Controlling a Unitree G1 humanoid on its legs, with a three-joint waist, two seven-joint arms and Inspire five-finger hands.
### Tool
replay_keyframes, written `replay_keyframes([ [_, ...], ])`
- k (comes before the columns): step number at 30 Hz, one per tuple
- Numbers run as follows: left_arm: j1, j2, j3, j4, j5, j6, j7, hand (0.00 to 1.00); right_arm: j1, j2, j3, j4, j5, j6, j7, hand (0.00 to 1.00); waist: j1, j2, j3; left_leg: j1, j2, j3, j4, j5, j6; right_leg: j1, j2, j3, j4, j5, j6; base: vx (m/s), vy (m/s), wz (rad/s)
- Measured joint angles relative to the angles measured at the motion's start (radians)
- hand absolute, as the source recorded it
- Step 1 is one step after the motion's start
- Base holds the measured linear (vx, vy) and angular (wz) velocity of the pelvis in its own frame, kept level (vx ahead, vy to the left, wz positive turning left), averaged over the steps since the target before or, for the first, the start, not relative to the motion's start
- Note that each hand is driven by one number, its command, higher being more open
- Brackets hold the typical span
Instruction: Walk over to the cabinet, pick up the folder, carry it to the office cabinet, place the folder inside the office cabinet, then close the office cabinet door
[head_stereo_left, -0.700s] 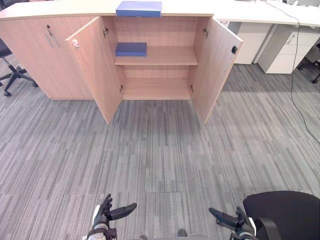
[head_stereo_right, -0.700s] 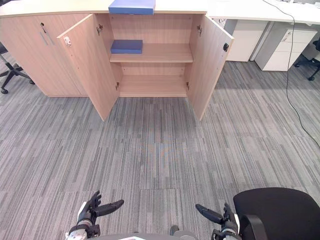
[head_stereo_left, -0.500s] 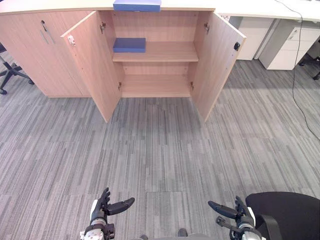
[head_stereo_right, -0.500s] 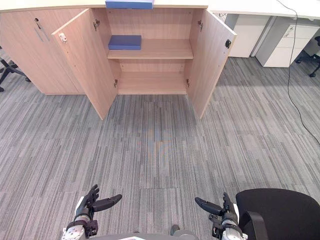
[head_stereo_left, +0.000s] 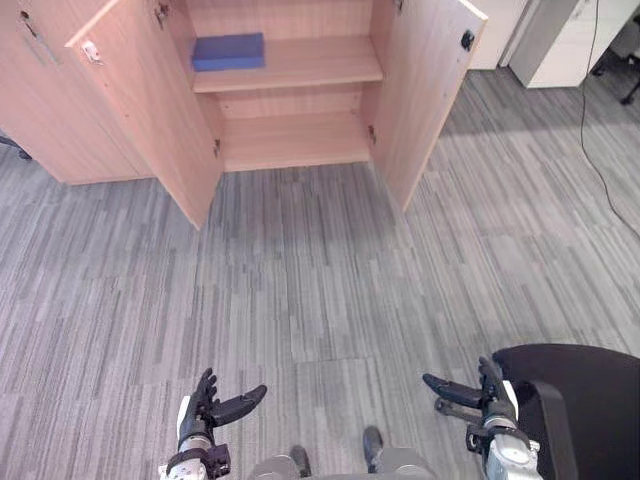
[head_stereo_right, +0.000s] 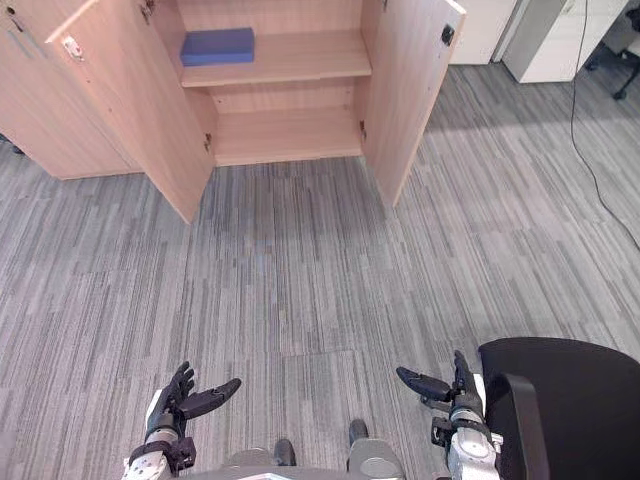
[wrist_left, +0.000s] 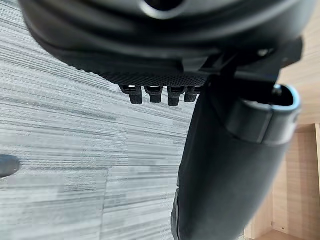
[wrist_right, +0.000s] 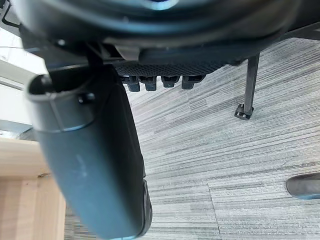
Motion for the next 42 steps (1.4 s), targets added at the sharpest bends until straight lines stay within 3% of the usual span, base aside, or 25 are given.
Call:
replay_keyframes([
  [2, -0.021, 0.017, -0.017, -0.004, -0.008, 0.001, 0.024, 1.00, 0.008, 0.005, 0.035, -0.007, 0.001, 0.004, 0.001, 1.00, -0.007, 0.007, 0.038, 0.098, -0.011, -0.020, -0.019, -0.034, 0.024, -0.160, -0.028, -0.092, 0.366, -0.042, -0.015, 0.37, 0.121, 0.19],
  [6, -0.105, 0.034, -0.044, 0.021, -0.019, 0.001, 0.036, 1.00, -0.010, -0.020, 0.072, -0.018, 0.003, 0.004, 0.002, 1.00, -0.034, 0.047, 0.086, 0.216, 0.033, -0.084, -0.115, -0.048, 0.020, -0.290, 0.019, -0.211, 0.166, -0.022, -0.090, 0.46, -0.011, 0.52],
  [7, -0.130, 0.035, -0.048, 0.023, -0.018, 0.000, 0.036, 1.00, -0.005, -0.024, 0.077, -0.019, 0.003, 0.003, 0.001, 1.00, -0.046, 0.051, 0.090, 0.233, 0.046, -0.111, -0.133, -0.045, -0.001, -0.323, 0.046, -0.214, 0.012, 0.082, -0.096, 0.67, -0.107, 1.11],
  [8, -0.139, 0.030, -0.050, 0.026, -0.018, -0.001, 0.036, 1.00, 0.011, -0.024, 0.079, -0.019, 0.003, 0.004, 0.001, 1.00, -0.069, 0.050, 0.092, 0.266, 0.059, -0.133, -0.141, -0.059, -0.048, -0.309, 0.050, -0.198, -0.082, 0.322, -0.129, 0.63, -0.114, 0.89],
  [10, -0.169, 0.013, -0.052, 0.041, -0.016, -0.003, 0.032, 1.00, -0.020, -0.029, 0.071, -0.013, 0.003, 0.010, 0.000, 1.00, -0.068, 0.090, 0.111, 0.270, 0.104, -0.135, -0.120, -0.029, -0.112, -0.308, 0.064, -0.232, -0.010, 0.259, -0.160, 0.62, -0.134, 0.52],
  [11, -0.188, 0.008, -0.073, 0.047, -0.016, -0.002, 0.031, 1.00, -0.021, -0.023, 0.054, -0.016, 0.003, 0.008, 0.001, 1.00, -0.080, 0.071, 0.119, 0.274, 0.075, -0.158, -0.083, 0.050, -0.164, -0.305, 0.012, -0.245, 0.094, 0.180, -0.161, 0.69, -0.197, 0.80],
  [13, -0.170, -0.017, -0.082, 0.041, -0.017, -0.009, 0.031, 1.00, -0.004, -0.025, 0.060, -0.015, 0.002, 0.006, 0.002, 1.00, -0.098, 0.053, 0.128, 0.238, 0.066, -0.149, 0.150, 0.169, -0.162, -0.238, -0.009, -0.278, 0.142, 0.102, -0.134, 0.55, -0.276, 0.69],
  [14, -0.147, -0.028, -0.082, 0.038, -0.017, -0.012, 0.031, 1.00, 0.008, -0.024, 0.081, -0.017, 0.003, 0.004, 0.002, 1.00, -0.083, 0.056, 0.138, 0.147, 0.109, -0.115, 0.417, 0.228, -0.171, -0.132, 0.015, -0.284, 0.065, 0.054, -0.160, 0.52, -0.294, -0.08],
  [15, -0.130, -0.029, -0.076, 0.025, -0.017, -0.013, 0.029, 1.00, 0.003, -0.017, 0.087, -0.016, 0.003, 0.002, 0.002, 1.00, -0.061, 0.072, 0.137, 0.027, 0.179, -0.089, 0.663, 0.188, -0.156, -0.061, 0.060, -0.274, 0.008, 0.045, -0.174, 0.54, -0.231, -0.24],
  [17, -0.132, -0.026, -0.053, 0.015, -0.017, -0.007, 0.033, 1.00, 0.003, 0.034, 0.087, -0.021, 0.027, 0.003, -0.002, 1.00, -0.034, 0.049, 0.152, -0.118, 0.244, -0.027, 0.828, 0.128, -0.103, 0.071, 0.082, -0.270, -0.076, 0.024, -0.192, 0.56, -0.101, -0.14],
  [19, -0.129, -0.026, -0.052, 0.003, -0.017, -0.008, 0.031, 1.00, 0.010, 0.058, 0.100, -0.029, 0.043, 0.002, -0.002, 1.00, 0.000, 0.007, 0.164, -0.232, 0.245, 0.040, 0.767, 0.079, -0.054, 0.192, 0.078, -0.253, -0.171, 0.007, -0.198, 0.51, -0.078, -0.10],
  [21, -0.123, -0.025, -0.065, 0.006, -0.016, -0.004, 0.025, 1.00, -0.007, 0.054, 0.102, -0.024, 0.065, 0.001, -0.006, 1.00, 0.013, -0.020, 0.162, -0.323, 0.155, 0.038, 0.421, 0.077, -0.057, 0.282, 0.054, -0.227, -0.248, 0.001, -0.169, 0.60, 0.003, -0.38],
  [23, -0.114, -0.029, -0.067, 0.012, -0.016, 0.003, 0.025, 1.00, -0.037, 0.053, 0.071, -0.005, 0.071, -0.003, -0.011, 1.00, 0.027, -0.020, 0.160, -0.341, 0.083, -0.015, 0.038, 0.199, -0.072, 0.347, 0.043, -0.182, -0.298, -0.008, -0.147, 0.64, 0.116, -0.77],
  [25, -0.109, -0.022, -0.066, 0.028, -0.016, 0.007, 0.030, 1.00, -0.051, 0.051, 0.065, 0.014, 0.071, -0.003, -0.024, 1.00, 0.058, -0.026, 0.148, -0.321, 0.047, -0.053, -0.026, 0.416, -0.045, 0.396, 0.028, -0.104, -0.321, -0.026, -0.116, 0.75, 0.251, -0.74],
  [28, -0.145, -0.014, -0.066, 0.047, -0.006, 0.008, 0.032, 1.00, -0.042, 0.061, 0.056, 0.023, 0.069, -0.002, -0.021, 1.00, 0.022, -0.061, 0.117, -0.292, -0.007, -0.025, 0.058, 0.288, 0.004, 0.342, -0.050, -0.025, -0.111, -0.013, -0.089, 0.68, 0.242, -0.02],
  [29, -0.137, -0.013, -0.067, 0.047, -0.006, 0.008, 0.032, 1.00, -0.039, 0.064, 0.058, 0.026, 0.066, 0.000, -0.019, 1.00, 0.023, -0.066, 0.116, -0.224, -0.012, -0.003, 0.076, 0.221, 0.002, 0.302, -0.058, -0.003, 0.068, 0.022, -0.029, 0.60, 0.173, -0.47],
  [30, -0.130, -0.004, -0.070, 0.047, -0.004, 0.008, 0.031, 1.00, -0.040, 0.068, 0.073, 0.027, 0.060, 0.001, -0.017, 1.00, 0.011, -0.064, 0.116, -0.126, -0.014, 0.004, 0.061, 0.164, 0.006, 0.206, -0.071, 0.010, 0.355, 0.165, 0.102, 0.68, 0.162, -0.45],
  [32, -0.133, 0.011, -0.080, 0.051, 0.003, 0.008, 0.033, 1.00, -0.042, 0.070, 0.090, 0.027, 0.059, 0.001, -0.013, 1.00, 0.006, -0.065, 0.115, -0.048, -0.014, 0.010, 0.032, 0.139, 0.009, 0.111, -0.086, -0.007, 0.557, 0.118, 0.054, 0.47, 0.056, -0.24],
  [33, -0.129, 0.020, -0.082, 0.051, 0.003, 0.007, 0.035, 1.00, -0.048, 0.070, 0.124, 0.028, 0.059, 0.002, -0.011, 1.00, -0.002, -0.062, 0.113, 0.054, -0.004, 0.021, -0.038, 0.131, 0.008, 0.012, -0.103, -0.069, 0.652, 0.035, -0.030, 0.39, -0.017, -0.27],
  [34, -0.129, 0.025, -0.083, 0.051, 0.003, 0.006, 0.035, 1.00, -0.051, 0.071, 0.138, 0.026, 0.058, 0.002, -0.008, 1.00, -0.003, -0.060, 0.113, 0.094, 0.004, 0.028, -0.069, 0.130, 0.006, -0.029, -0.104, -0.098, 0.648, 0.013, -0.047, 0.58, -0.050, -0.29],
  [37, -0.148, 0.048, -0.078, 0.062, 0.001, 0.003, 0.035, 1.00, -0.068, 0.071, 0.172, 0.029, 0.030, 0.002, 0.001, 1.00, -0.009, -0.043, 0.123, 0.196, 0.073, 0.040, -0.110, 0.127, 0.000, -0.158, -0.068, -0.223, 0.329, -0.043, -0.072, 0.48, -0.159, -0.02],
  [38, -0.146, 0.050, -0.078, 0.063, 0.001, 0.002, 0.035, 1.00, -0.063, 0.070, 0.172, 0.029, 0.030, 0.002, 0.000, 1.00, -0.013, -0.052, 0.118, 0.215, 0.084, 0.038, -0.109, 0.118, -0.016, -0.161, -0.049, -0.235, 0.145, 0.008, -0.073, 0.53, -0.251, 0.23],
  [39, -0.140, 0.062, -0.078, 0.066, 0.001, 0.000, 0.035, 1.00, -0.036, 0.069, 0.172, 0.026, 0.029, 0.001, -0.001, 1.00, -0.018, -0.075, 0.104, 0.248, 0.076, 0.037, -0.103, 0.082, -0.076, -0.151, -0.038, -0.213, -0.116, 0.194, -0.100, 0.66, -0.320, 0.30],
  [40, -0.144, 0.044, -0.077, 0.096, 0.001, 0.000, 0.034, 1.00, -0.035, 0.054, 0.170, 0.036, 0.028, 0.000, -0.003, 1.00, -0.026, -0.065, 0.102, 0.279, 0.103, 0.025, -0.094, 0.046, -0.125, -0.143, -0.021, -0.203, -0.111, 0.312, -0.134, 0.64, -0.270, 0.03],
  [42, -0.160, 0.014, -0.083, 0.135, 0.003, 0.006, 0.031, 1.00, -0.070, 0.028, 0.161, 0.062, 0.019, 0.011, -0.008, 1.00, -0.026, -0.030, 0.095, 0.260, 0.133, 0.010, -0.040, 0.059, -0.128, -0.168, 0.007, -0.190, -0.036, 0.243, -0.146, 0.43, -0.192, -0.10],
])
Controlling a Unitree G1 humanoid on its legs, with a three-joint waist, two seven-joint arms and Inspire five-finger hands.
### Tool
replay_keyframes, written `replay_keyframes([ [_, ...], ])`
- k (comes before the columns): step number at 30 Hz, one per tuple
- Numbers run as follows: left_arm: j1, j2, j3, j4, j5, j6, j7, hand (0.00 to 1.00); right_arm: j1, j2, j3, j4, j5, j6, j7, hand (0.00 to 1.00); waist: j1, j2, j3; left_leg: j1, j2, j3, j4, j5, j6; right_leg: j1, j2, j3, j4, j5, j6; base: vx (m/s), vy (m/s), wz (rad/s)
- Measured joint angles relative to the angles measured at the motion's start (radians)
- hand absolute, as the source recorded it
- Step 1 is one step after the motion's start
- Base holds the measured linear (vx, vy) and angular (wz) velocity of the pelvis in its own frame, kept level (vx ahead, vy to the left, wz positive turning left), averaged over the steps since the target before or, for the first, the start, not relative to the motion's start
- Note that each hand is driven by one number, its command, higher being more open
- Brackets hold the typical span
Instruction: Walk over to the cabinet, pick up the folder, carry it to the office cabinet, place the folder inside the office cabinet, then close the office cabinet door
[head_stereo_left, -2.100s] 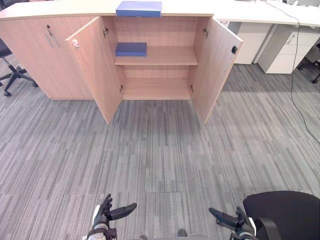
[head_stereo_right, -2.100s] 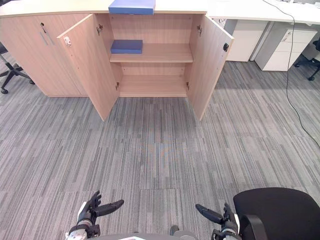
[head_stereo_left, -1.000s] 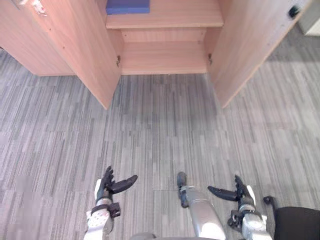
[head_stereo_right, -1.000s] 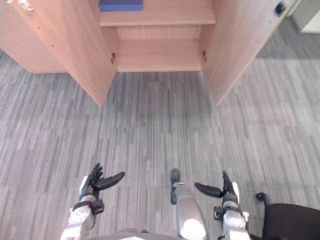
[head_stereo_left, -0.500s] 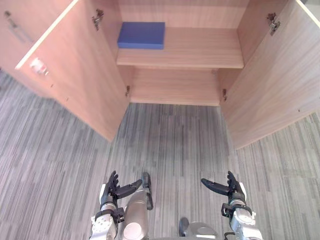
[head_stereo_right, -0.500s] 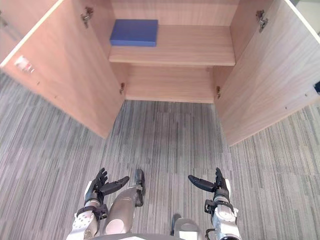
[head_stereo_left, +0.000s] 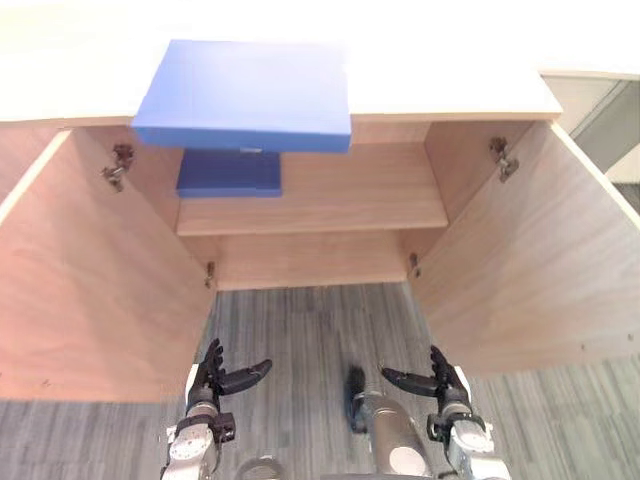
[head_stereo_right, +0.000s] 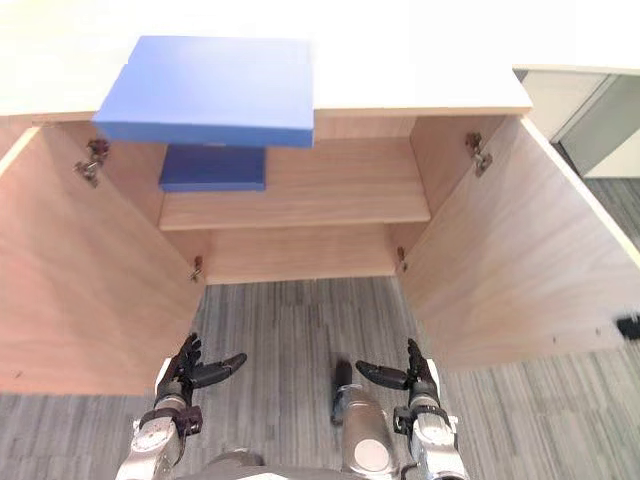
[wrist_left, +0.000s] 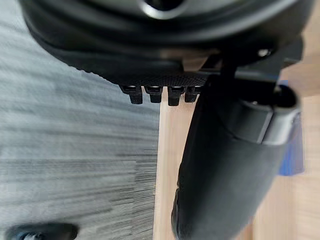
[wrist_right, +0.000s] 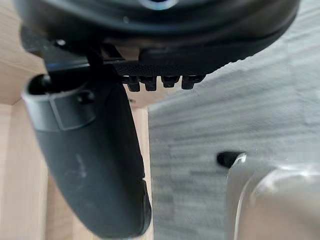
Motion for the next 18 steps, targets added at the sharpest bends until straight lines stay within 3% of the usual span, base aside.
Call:
replay_keyframes([
  [1, 0.000, -0.024, -0.005, 0.002, 0.000, 0.000, 0.000, 1.00, 0.005, -0.002, -0.018, 0.002, 0.000, 0.001, 0.000, 1.00, -0.009, 0.003, 0.001, -0.042, 0.016, -0.032, 0.146, 0.032, -0.017, 0.016, -0.007, -0.008, 0.060, -0.080, -0.003, 0.34, -0.204, 0.18],
  [2, 0.000, -0.034, -0.005, 0.002, 0.000, 0.000, 0.000, 1.00, 0.016, -0.002, -0.020, 0.001, 0.000, 0.002, 0.000, 1.00, -0.011, 0.006, 0.002, -0.069, 0.029, -0.044, 0.241, 0.054, -0.014, 0.042, -0.006, -0.016, 0.058, -0.103, -0.004, 0.56, -0.344, 0.40],
  [3, 0.005, -0.054, -0.005, -0.001, 0.000, 0.000, 0.000, 1.00, 0.047, 0.000, -0.017, -0.005, 0.000, 0.002, -0.003, 1.00, -0.008, 0.017, 0.004, -0.152, 0.088, -0.054, 0.474, 0.105, -0.013, 0.129, 0.009, -0.042, 0.025, -0.128, -0.012, 0.29, -0.192, 0.38],
  [5, 0.023, -0.067, -0.005, -0.015, 0.000, -0.003, 0.000, 1.00, 0.082, 0.010, -0.010, -0.013, 0.007, 0.002, -0.009, 1.00, 0.021, 0.021, 0.001, -0.256, 0.143, -0.036, 0.690, 0.067, -0.010, 0.226, 0.040, -0.049, -0.037, -0.155, -0.035, 0.34, -0.173, 0.03],
  [7, 0.027, -0.070, -0.006, -0.013, 0.000, 0.001, -0.001, 1.00, 0.082, 0.022, -0.026, -0.012, 0.013, 0.001, -0.012, 1.00, 0.024, 0.015, 0.001, -0.328, 0.124, 0.011, 0.638, 0.033, 0.007, 0.299, 0.039, -0.050, -0.102, -0.140, -0.022, 0.33, -0.095, -0.12],
  [10, 0.040, -0.068, -0.003, -0.017, 0.000, 0.001, 0.000, 1.00, 0.068, 0.022, -0.065, -0.002, 0.013, 0.001, -0.014, 1.00, 0.028, 0.023, -0.003, -0.340, 0.053, 0.037, 0.289, 0.038, 0.007, 0.359, 0.034, -0.024, -0.157, -0.134, -0.013, 0.31, 0.020, -0.23],
  [11, 0.040, -0.068, -0.002, -0.023, 0.000, 0.001, 0.001, 1.00, 0.064, 0.021, -0.084, -0.002, 0.013, 0.001, -0.015, 1.00, 0.028, 0.031, -0.007, -0.325, 0.020, 0.027, 0.110, 0.110, 0.014, 0.370, 0.035, -0.018, -0.169, -0.133, -0.006, 0.32, 0.098, -0.22],
  [12, 0.047, -0.068, -0.002, -0.044, 0.000, 0.002, 0.002, 1.00, 0.065, 0.017, -0.103, -0.001, 0.013, 0.001, -0.016, 1.00, 0.025, 0.045, -0.012, -0.318, 0.004, 0.025, -0.002, 0.230, 0.083, 0.381, 0.047, -0.014, -0.177, -0.143, 0.013, 0.31, 0.116, -0.08],
  [15, 0.056, -0.059, 0.001, -0.153, 0.001, 0.001, 0.003, 1.00, 0.094, 0.024, -0.129, -0.004, 0.013, 0.000, -0.022, 1.00, 0.027, 0.026, -0.020, -0.262, -0.059, 0.018, -0.116, 0.262, 0.098, 0.401, -0.001, -0.021, -0.201, -0.157, 0.045, 0.27, 0.136, 0.26],
  [18, 0.081, -0.052, 0.030, -0.255, 0.008, -0.003, 0.007, 1.00, 0.098, 0.026, -0.123, -0.003, 0.013, 0.000, -0.020, 1.00, 0.029, 0.029, -0.021, -0.232, -0.090, 0.014, -0.171, 0.276, 0.107, 0.420, -0.024, -0.030, -0.219, -0.164, 0.056, 0.12, 0.064, 0.17],
])
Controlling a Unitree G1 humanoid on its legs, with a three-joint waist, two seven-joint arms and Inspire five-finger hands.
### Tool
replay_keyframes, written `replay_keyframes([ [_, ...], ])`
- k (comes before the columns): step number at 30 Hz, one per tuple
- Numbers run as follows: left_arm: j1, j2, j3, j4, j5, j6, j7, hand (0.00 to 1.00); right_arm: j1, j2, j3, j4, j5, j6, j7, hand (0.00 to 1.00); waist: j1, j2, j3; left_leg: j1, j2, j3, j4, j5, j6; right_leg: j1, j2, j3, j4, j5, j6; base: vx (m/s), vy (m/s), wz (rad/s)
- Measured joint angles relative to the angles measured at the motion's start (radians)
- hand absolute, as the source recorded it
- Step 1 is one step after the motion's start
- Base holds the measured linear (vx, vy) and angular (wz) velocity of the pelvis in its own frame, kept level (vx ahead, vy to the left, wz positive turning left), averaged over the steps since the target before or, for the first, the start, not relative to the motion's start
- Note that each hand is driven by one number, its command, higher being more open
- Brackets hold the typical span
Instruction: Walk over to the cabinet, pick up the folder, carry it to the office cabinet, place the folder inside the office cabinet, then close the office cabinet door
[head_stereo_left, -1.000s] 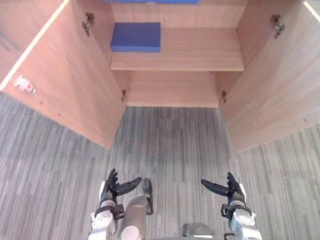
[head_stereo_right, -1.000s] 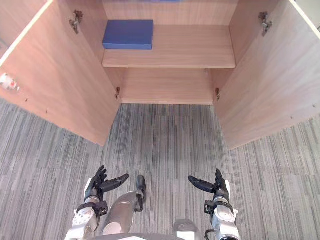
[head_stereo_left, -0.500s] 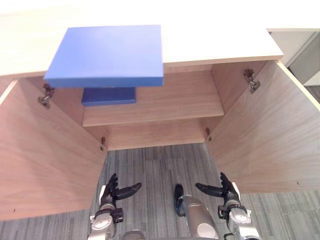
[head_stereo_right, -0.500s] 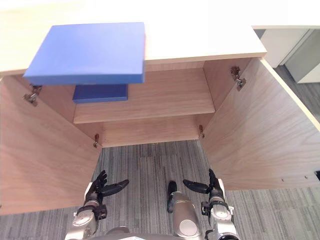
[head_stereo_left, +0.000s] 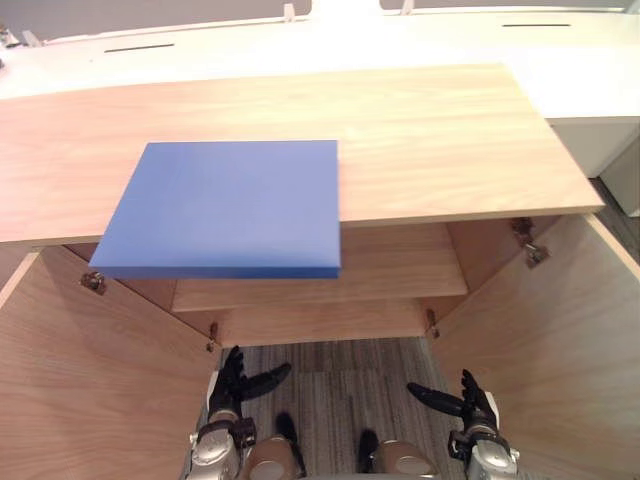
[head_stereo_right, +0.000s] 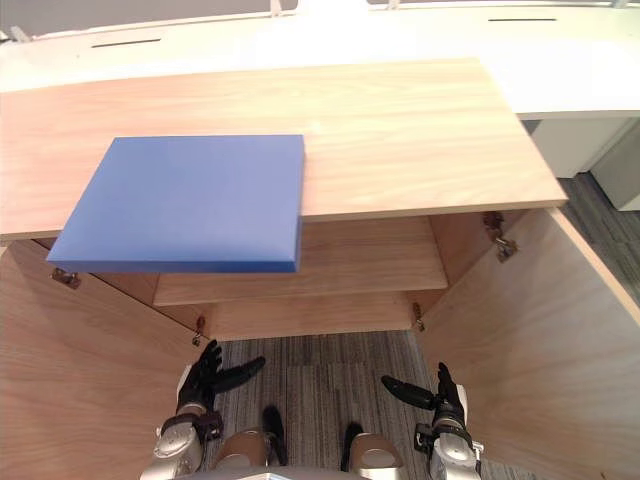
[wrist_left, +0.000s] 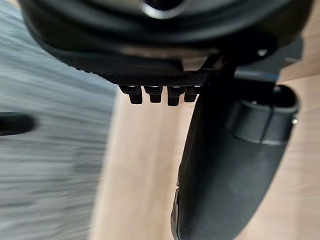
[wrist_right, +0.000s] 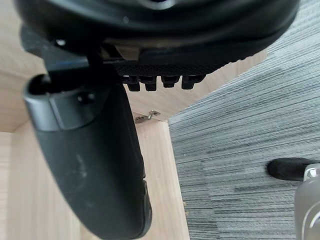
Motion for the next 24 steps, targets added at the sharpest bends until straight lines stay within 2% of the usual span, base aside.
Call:
replay_keyframes([
  [4, 0.063, 0.021, 0.037, -0.190, 0.070, -0.008, 0.038, 1.00, 0.006, 0.017, 0.001, -0.001, 0.000, -0.001, 0.002, 1.00, 0.003, 0.002, -0.002, 0.042, -0.016, -0.028, -0.044, 0.004, 0.001, 0.041, -0.007, -0.020, -0.014, -0.005, 0.008, 0.08, 0.000, 0.20],
  [8, 0.154, 0.022, 0.054, -0.408, 0.207, -0.036, 0.080, 1.00, 0.014, 0.017, 0.000, -0.007, -0.003, -0.030, 0.002, 1.00, 0.022, 0.002, -0.003, 0.063, -0.022, -0.055, -0.069, 0.014, 0.001, 0.067, -0.007, -0.045, -0.018, -0.005, 0.008, 0.01, -0.018, 0.17],
  [11, 0.194, 0.022, 0.054, -0.500, 0.253, -0.049, 0.108, 1.00, 0.014, 0.017, 0.001, -0.007, -0.013, -0.032, 0.002, 1.00, 0.025, 0.003, -0.004, 0.079, -0.028, -0.077, -0.088, 0.027, 0.005, 0.084, -0.008, -0.051, -0.018, -0.005, 0.008, -0.03, -0.003, 0.24],
  [15, 0.242, 0.008, 0.072, -0.638, 0.303, -0.068, 0.154, 1.00, 0.025, 0.015, 0.002, -0.003, -0.021, -0.036, 0.001, 1.00, 0.049, 0.014, -0.037, 0.079, -0.038, -0.095, -0.092, 0.033, 0.005, 0.098, -0.011, -0.051, -0.033, -0.007, 0.010, -0.06, 0.006, 0.14],
  [20, 0.283, -0.010, 0.126, -0.817, 0.353, -0.094, 0.200, 1.00, 0.029, 0.009, 0.002, -0.003, -0.042, -0.036, 0.000, 1.00, 0.048, 0.026, -0.049, 0.081, -0.050, -0.130, -0.115, 0.056, 0.006, 0.115, -0.018, -0.073, -0.049, -0.011, 0.017, -0.09, -0.005, 0.23],
  [24, 0.291, 0.007, 0.135, -0.934, 0.472, -0.119, 0.235, 1.00, 0.047, -0.007, 0.030, 0.000, -0.045, -0.037, -0.001, 1.00, 0.048, 0.032, -0.066, 0.091, -0.051, -0.140, -0.136, 0.074, 0.001, 0.118, -0.017, -0.081, -0.050, -0.008, 0.021, -0.09, 0.000, 0.08],
])
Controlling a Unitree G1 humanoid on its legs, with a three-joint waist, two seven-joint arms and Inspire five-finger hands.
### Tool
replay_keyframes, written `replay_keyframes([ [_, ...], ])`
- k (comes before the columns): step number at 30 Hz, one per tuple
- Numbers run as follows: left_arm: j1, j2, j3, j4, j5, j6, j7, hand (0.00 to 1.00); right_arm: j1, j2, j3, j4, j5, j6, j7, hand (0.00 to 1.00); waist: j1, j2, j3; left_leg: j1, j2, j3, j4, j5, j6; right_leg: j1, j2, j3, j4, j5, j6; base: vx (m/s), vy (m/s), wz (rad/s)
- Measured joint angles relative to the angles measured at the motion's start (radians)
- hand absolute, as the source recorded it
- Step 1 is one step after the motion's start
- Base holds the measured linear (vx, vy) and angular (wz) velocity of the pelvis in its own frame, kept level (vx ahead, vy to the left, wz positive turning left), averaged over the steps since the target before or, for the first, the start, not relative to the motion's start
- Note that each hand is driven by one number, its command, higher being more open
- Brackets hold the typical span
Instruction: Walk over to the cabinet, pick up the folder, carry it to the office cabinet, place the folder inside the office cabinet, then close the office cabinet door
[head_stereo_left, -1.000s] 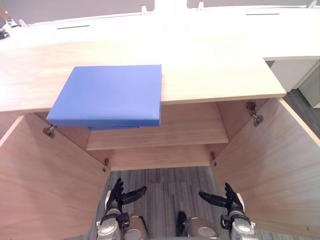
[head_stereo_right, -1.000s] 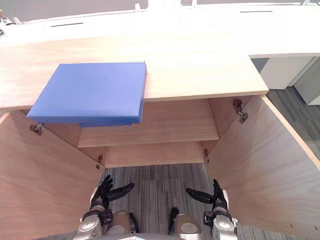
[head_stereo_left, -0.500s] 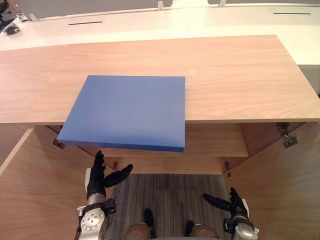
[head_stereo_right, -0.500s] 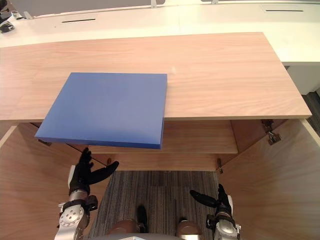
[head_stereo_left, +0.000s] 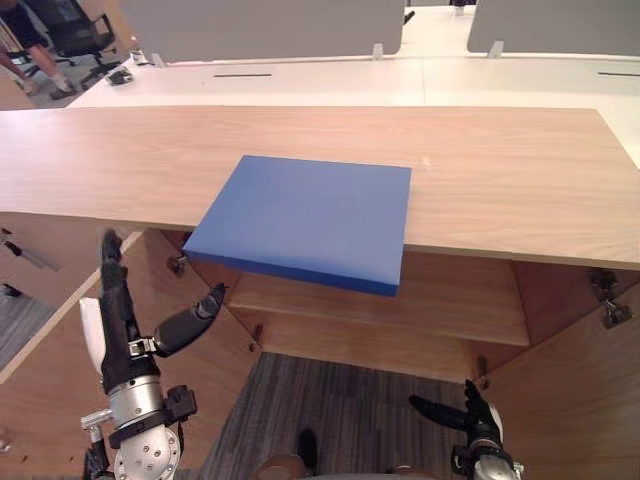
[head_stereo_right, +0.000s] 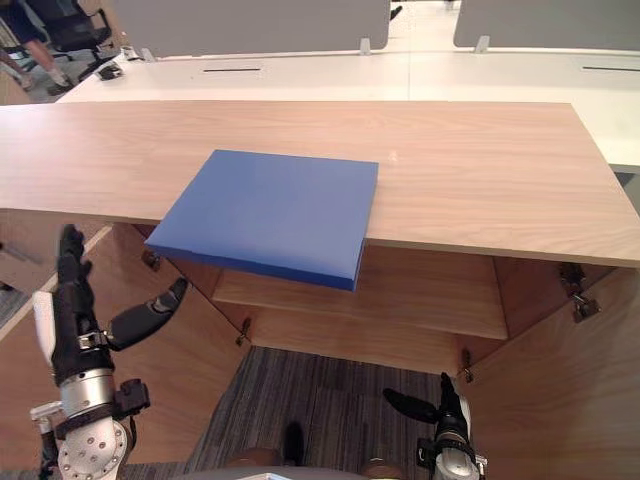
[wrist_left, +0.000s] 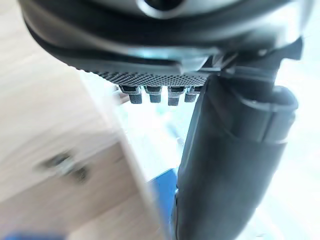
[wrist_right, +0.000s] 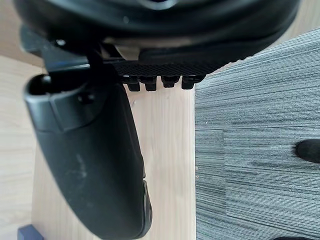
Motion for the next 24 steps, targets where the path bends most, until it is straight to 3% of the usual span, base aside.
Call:
replay_keyframes([
  [4, -0.008, 0.053, -0.019, -0.037, 0.073, -0.015, 0.000, 1.00, 0.009, -0.002, 0.015, 0.005, -0.006, 0.000, -0.001, 1.00, -0.010, 0.001, -0.017, 0.003, 0.001, 0.000, -0.005, 0.011, 0.006, 0.000, 0.001, 0.002, 0.000, 0.004, 0.004, -0.05, -0.001, -0.01],
  [10, -0.053, 0.180, -0.128, -0.024, 0.185, -0.015, -0.026, 1.00, 0.005, -0.017, 0.053, 0.044, -0.007, -0.002, 0.002, 1.00, -0.026, -0.002, -0.025, 0.006, 0.006, 0.018, -0.011, 0.008, 0.002, -0.006, 0.007, 0.025, -0.009, 0.009, 0.004, -0.04, 0.002, -0.10],
  [19, -0.167, 0.327, -0.260, 0.126, 0.271, -0.015, -0.105, 1.00, 0.007, -0.031, 0.074, 0.076, -0.008, -0.001, 0.011, 1.00, -0.056, -0.006, -0.049, 0.009, 0.030, 0.086, -0.011, 0.004, -0.004, -0.030, 0.029, 0.094, -0.018, 0.025, -0.008, 0.02, -0.021, -0.23],
  [20, -0.176, 0.340, -0.261, 0.134, 0.278, -0.014, -0.109, 0.00, 0.007, -0.033, 0.074, 0.076, -0.008, -0.001, 0.011, 1.00, -0.057, -0.006, -0.049, 0.010, 0.031, 0.086, -0.011, 0.004, -0.004, -0.029, 0.030, 0.094, -0.018, 0.025, -0.008, -0.01, -0.028, -0.08],
  [24, -0.225, 0.385, -0.261, 0.177, 0.398, 0.003, -0.107, 0.00, 0.003, -0.041, 0.074, 0.076, -0.008, -0.001, 0.013, 1.00, -0.057, -0.006, -0.056, 0.017, 0.033, 0.088, -0.012, 0.004, -0.004, -0.028, 0.034, 0.096, -0.019, 0.025, -0.008, 0.00, 0.000, 0.00],
])
